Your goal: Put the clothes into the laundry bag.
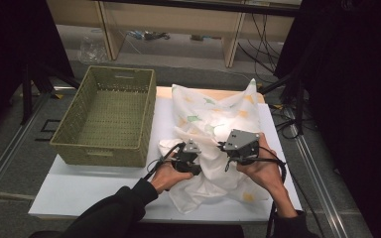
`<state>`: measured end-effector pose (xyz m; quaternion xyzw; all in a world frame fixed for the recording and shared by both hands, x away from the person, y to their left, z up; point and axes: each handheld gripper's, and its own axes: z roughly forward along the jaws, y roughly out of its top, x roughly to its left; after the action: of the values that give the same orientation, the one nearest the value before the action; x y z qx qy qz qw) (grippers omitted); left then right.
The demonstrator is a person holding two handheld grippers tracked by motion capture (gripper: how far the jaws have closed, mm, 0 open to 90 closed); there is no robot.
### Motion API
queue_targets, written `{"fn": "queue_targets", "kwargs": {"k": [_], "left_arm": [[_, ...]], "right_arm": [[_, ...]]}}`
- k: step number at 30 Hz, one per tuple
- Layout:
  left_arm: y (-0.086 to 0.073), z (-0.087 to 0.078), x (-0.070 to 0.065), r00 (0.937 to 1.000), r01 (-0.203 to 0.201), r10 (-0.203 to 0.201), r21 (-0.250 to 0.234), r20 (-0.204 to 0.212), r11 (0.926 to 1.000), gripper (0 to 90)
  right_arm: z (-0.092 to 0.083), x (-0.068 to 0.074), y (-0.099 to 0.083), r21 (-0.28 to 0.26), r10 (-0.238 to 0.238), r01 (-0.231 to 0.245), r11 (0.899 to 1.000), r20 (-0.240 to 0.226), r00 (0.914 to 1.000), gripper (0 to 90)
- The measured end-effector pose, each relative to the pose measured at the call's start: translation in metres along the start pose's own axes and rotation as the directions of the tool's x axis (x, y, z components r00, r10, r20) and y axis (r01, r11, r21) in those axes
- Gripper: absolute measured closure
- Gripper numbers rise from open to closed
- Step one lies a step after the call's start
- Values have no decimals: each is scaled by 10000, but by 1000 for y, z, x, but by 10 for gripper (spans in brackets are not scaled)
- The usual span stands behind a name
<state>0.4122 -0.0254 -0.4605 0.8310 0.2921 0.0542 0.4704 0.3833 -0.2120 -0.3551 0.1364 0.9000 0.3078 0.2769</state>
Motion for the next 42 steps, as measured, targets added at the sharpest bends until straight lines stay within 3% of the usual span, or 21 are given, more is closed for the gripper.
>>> {"fn": "queue_targets", "kwargs": {"k": [1,2,3,4,6,7,8,10,13,15,18,21,24,25,29,32,33,35,37,38,42], "left_arm": [[7,-3,-1,9996,-189,188,43,229,9998,820],[14,-3,-7,9991,347,-335,-501,243,9981,825],[22,-7,-6,9987,300,-282,-442,419,9986,826],[35,-6,-1,9982,551,-527,-911,289,9943,828],[40,-2,7,9974,713,-696,-1026,200,9922,831],[42,4,16,9921,1256,-1247,-1093,150,9860,834],[43,12,28,9804,1962,-1970,-1159,44,9737,835],[42,22,40,9693,2397,-2444,-1196,-263,9634,834],[35,32,48,9649,2494,-2562,-1059,-568,9626,822],[33,28,49,9702,2303,-2359,-916,-553,9688,775],[31,13,42,9760,2060,-2086,-458,-629,9775,553],[23,-10,34,9898,1198,-1173,260,-809,9925,363],[12,-27,24,9841,1736,-1722,316,-442,9843,264],[8,-31,20,9839,1775,-1765,404,-275,9833,248],[-8,-29,0,9891,1467,-1454,790,-221,9860,159],[-9,-14,-8,9897,1416,-1391,902,-335,9858,155],[-8,-10,-5,9955,883,-825,1428,-461,9858,159],[-10,0,-8,9938,952,-853,1524,-707,9837,161],[-12,10,-9,9935,385,-181,1813,-1126,9827,165],[-13,13,-7,9913,545,-322,1754,-1275,9830,217],[-11,19,8,9886,1172,-1075,902,-1057,9890,652]], "right_arm": [[-1,-1,0,0,35,-35,10000,78,10000,900],[-2,-1,0,-24,45,-44,10000,161,9999,900],[-4,-2,1,-69,-58,60,10000,271,9996,900],[-10,-2,1,-23,-55,56,10000,466,9989,900],[-13,-3,2,-143,-54,60,9999,472,9989,900],[-17,-4,5,-377,-288,305,9988,470,9985,900],[-20,-3,7,-366,-203,221,9991,491,9986,900],[-20,-2,7,-352,-317,332,9988,415,9986,900],[-17,0,7,-183,-272,276,9995,165,9995,900],[-10,3,5,-135,-60,60,9999,-21,10000,900],[-3,3,-1,43,25,-24,10000,-108,9999,900],[-2,2,-3,79,43,-42,10000,-81,10000,900],[-4,3,-2,129,429,-429,9990,15,9991,900],[-4,2,-1,25,181,-181,9998,20,9998,900],[-4,4,0,97,352,-352,9993,49,9994,900],[-1,4,0,108,184,-185,9998,49,9998,900],[-1,5,0,157,204,-204,9997,-31,9998,900],[0,5,-1,168,332,-332,9993,0,9994,900],[1,5,-2,119,251,-250,9996,-58,9997,900],[2,4,-3,84,118,-117,9999,-69,9999,900],[5,5,-5,256,-30,31,9997,-32,10000,900]]}}
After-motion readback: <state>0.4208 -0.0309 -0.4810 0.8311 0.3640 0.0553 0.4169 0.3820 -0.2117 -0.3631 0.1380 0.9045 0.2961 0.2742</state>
